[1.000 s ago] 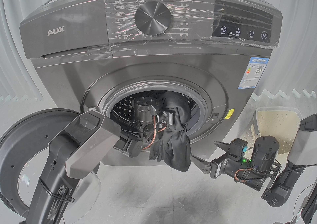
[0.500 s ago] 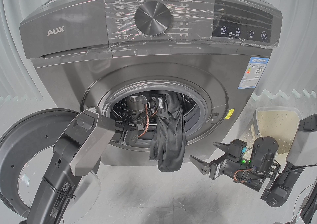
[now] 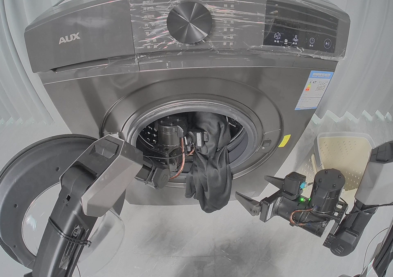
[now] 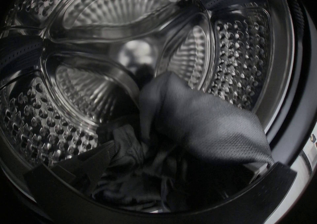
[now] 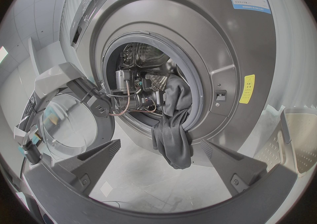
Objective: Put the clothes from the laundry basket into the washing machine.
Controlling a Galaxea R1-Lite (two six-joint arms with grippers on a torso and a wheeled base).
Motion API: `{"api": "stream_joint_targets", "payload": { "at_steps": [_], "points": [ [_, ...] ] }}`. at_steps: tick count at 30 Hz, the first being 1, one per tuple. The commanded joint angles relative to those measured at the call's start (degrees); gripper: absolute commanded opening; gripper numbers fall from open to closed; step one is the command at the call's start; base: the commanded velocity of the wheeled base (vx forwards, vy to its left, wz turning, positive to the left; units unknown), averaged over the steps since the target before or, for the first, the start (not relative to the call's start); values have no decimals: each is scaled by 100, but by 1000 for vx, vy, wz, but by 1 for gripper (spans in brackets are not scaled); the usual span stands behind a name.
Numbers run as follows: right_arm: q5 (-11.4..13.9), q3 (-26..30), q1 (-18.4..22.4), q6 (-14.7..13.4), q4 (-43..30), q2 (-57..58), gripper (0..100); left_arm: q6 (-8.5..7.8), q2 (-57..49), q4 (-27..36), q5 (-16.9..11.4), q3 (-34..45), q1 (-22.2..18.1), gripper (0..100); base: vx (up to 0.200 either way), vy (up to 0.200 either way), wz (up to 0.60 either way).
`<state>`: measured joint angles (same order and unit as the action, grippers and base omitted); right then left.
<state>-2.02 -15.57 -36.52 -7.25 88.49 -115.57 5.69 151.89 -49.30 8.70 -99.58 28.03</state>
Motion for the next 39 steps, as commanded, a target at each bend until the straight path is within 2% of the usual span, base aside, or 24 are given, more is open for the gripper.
{"api": "stream_joint_targets", "payload": {
  "at_steps": [1, 2, 4, 8, 12, 15, 19, 23, 27, 34, 39],
  "points": [
    [0, 1, -4, -13, 1, -10, 100, -33, -661, 96, -53, 897, 133, 100, 0, 0, 0],
    [0, 1, -13, -13, 1, -10, 100, -103, -986, 237, -123, 1635, 159, 100, 0, 0, 0],
    [0, 1, -4, -13, 1, -10, 100, -165, -1145, 237, -238, 2022, 212, 100, 0, 0, 0],
    [0, 1, -4, -22, 1, -10, 100, -235, -1435, 237, -273, 2567, 238, 100, 0, 0, 0],
    [0, 1, -22, -22, 1, -10, 100, -376, -1716, 307, -449, 3112, 247, 100, 0, 0, 0],
    [0, 1, -30, -22, 1, -1, 100, -420, -1786, 280, -510, 3305, 274, 100, 0, 0, 0],
    [-9, 1, -48, -22, 1, -1, 100, -411, -1733, 201, -739, 3270, 388, 100, 0, 0, 0],
    [-9, 1, -48, -22, 1, -1, 100, -420, -1584, 122, -826, 3147, 502, 100, 0, 0, 0],
    [0, -8, -48, -22, 1, -10, 100, -402, -1452, 96, -1108, 2927, 572, 100, 0, 0, 0],
    [-9, 1, -92, -22, 1, -1, 100, -402, -855, 210, -1134, 2048, 590, 100, 0, 0, 0],
    [-9, -8, -92, -22, 1, -10, 100, -394, -591, 219, -1134, 1732, 555, 100, 0, 0, 0]
  ]
}}
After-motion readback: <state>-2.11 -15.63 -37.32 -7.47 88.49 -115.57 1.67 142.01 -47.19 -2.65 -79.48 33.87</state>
